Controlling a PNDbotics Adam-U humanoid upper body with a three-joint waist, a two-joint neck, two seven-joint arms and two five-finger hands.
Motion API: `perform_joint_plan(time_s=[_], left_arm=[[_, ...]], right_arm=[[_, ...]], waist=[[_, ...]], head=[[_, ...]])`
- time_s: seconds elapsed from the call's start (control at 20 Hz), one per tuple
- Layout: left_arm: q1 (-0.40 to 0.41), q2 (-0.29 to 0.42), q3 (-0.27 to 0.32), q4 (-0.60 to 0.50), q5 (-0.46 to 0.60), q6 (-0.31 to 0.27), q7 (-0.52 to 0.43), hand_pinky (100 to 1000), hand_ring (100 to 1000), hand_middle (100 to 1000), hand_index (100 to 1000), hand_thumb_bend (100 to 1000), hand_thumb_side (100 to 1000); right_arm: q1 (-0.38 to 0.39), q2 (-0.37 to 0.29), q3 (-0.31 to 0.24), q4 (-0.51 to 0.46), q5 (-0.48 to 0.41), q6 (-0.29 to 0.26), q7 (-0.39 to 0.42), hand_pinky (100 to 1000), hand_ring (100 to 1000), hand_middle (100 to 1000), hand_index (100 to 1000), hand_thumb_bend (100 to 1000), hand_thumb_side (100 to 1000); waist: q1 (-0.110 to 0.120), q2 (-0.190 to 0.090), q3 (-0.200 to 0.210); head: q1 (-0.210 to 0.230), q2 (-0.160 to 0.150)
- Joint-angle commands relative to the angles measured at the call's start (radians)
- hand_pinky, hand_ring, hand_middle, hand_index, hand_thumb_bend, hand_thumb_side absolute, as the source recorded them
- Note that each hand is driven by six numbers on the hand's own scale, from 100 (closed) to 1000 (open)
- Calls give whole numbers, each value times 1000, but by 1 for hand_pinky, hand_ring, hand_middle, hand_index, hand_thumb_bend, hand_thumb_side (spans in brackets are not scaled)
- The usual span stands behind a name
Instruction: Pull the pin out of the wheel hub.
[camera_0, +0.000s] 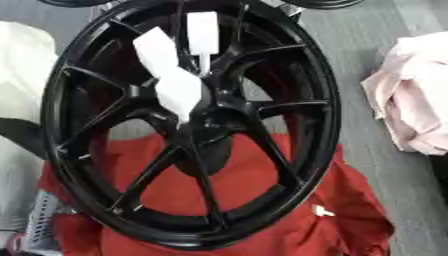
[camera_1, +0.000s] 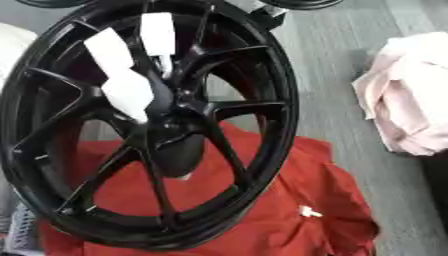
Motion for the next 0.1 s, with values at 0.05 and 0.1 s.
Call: perform_joint_plan(time_s=[0.05, 0.1], left_arm=[[-11, 10, -2, -22, 3, -1, -7, 797, 741, 695, 871, 110, 862], [-13, 9, -3, -22, 3, -1, -8, 797, 741, 696, 871, 110, 862]], right_arm=[[-28, -32, 34, -104, -38, 14, -16, 781, 705, 609, 671, 100, 469], [-37, -31, 48, -128, -41, 22, -15, 780, 704, 607, 669, 100, 473]], waist=[[-1, -19, 4], [0, -19, 7]], head=[[-4, -16], [-5, -16]])
